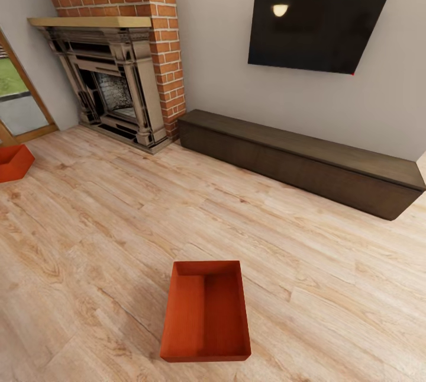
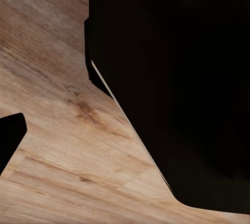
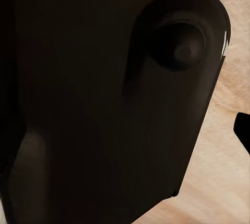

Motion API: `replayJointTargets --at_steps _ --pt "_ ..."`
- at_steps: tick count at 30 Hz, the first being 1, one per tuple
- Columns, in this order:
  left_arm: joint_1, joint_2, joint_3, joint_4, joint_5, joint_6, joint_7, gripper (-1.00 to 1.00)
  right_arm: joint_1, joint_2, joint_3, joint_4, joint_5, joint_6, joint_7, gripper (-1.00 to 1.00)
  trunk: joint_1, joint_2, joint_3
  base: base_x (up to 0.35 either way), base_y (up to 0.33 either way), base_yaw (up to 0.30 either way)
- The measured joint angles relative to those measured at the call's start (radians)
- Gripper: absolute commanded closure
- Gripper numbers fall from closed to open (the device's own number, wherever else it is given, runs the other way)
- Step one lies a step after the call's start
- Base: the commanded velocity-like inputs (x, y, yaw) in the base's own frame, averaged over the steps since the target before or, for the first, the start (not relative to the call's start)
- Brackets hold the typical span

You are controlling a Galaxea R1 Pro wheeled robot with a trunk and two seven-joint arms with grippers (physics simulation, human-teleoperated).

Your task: Move the two storage containers from the living room to the garage. In the garage, place one container on the floor and stack the other container on top of it (either order is fine).

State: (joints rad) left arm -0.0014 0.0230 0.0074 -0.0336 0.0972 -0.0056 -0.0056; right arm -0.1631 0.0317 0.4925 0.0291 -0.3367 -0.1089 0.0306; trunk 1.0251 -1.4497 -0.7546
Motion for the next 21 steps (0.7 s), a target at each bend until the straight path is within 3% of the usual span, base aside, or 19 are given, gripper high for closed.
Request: replayJointTargets --at_steps 4,7,8,9,10,11,14,18,21 --pt "0.0 0.0 -0.001 -0.014 0.0 0.0 0.002 -1.0 0.0 0.0 0.004 -0.002 0.002 -0.002 0.006 -1.0 0.0 0.0 0.0 0.0 0.0 0.0" --pt "0.0 0.001 -0.002 -0.107 -0.002 0.002 0.005 -1.0 -0.001 0.0 0.007 -0.061 0.005 0.002 0.005 -1.0 0.0 0.0 0.0 0.0 0.0 0.0" --pt "0.0 -0.003 -0.003 -0.195 -0.012 0.108 0.0 -1.0 0.0 -0.049 0.006 -0.157 0.01 0.108 -0.029 -1.0 0.0 0.0 0.0 0.0 0.0 0.0" --pt "0.0 -0.003 -0.003 -0.348 -0.014 0.163 0.0 -1.0 0.0 -0.061 0.007 -0.266 0.009 0.151 -0.046 -1.0 0.0 0.0 0.0 0.0 0.0 0.0" --pt "-0.003 -0.003 -0.004 -0.544 -0.014 0.219 0.0 -1.0 0.001 -0.066 0.008 -0.436 0.006 0.191 -0.067 -1.0 0.0 0.0 0.0 0.0 0.0 0.0" --pt "-0.001 -0.003 -0.004 -0.593 -0.015 0.248 0.001 -1.0 0.0 -0.068 0.009 -0.57 0.007 0.21 -0.08 -1.0 0.0 0.0 0.0 0.0 0.0 0.0" --pt "-0.001 -0.002 -0.005 -0.829 -0.016 0.399 0.001 -1.0 0.0 -0.075 0.006 -0.729 0.009 0.283 -0.18 -1.0 0.0 0.0 0.0 0.0 0.0 0.0" --pt "-0.006 -0.002 -0.005 -1.026 -0.019 0.507 0.001 -1.0 -0.069 -0.076 0.005 -0.788 0.009 0.326 -0.233 -1.0 0.0 0.0 0.0 0.0 0.0 0.0" --pt "-0.057 -0.005 -0.005 -1.074 -0.021 0.585 0.007 -1.0 -0.148 -0.076 0.002 -0.798 0.006 0.367 -0.245 -1.0 0.0 0.0 0.0 0.0 0.0 0.0"
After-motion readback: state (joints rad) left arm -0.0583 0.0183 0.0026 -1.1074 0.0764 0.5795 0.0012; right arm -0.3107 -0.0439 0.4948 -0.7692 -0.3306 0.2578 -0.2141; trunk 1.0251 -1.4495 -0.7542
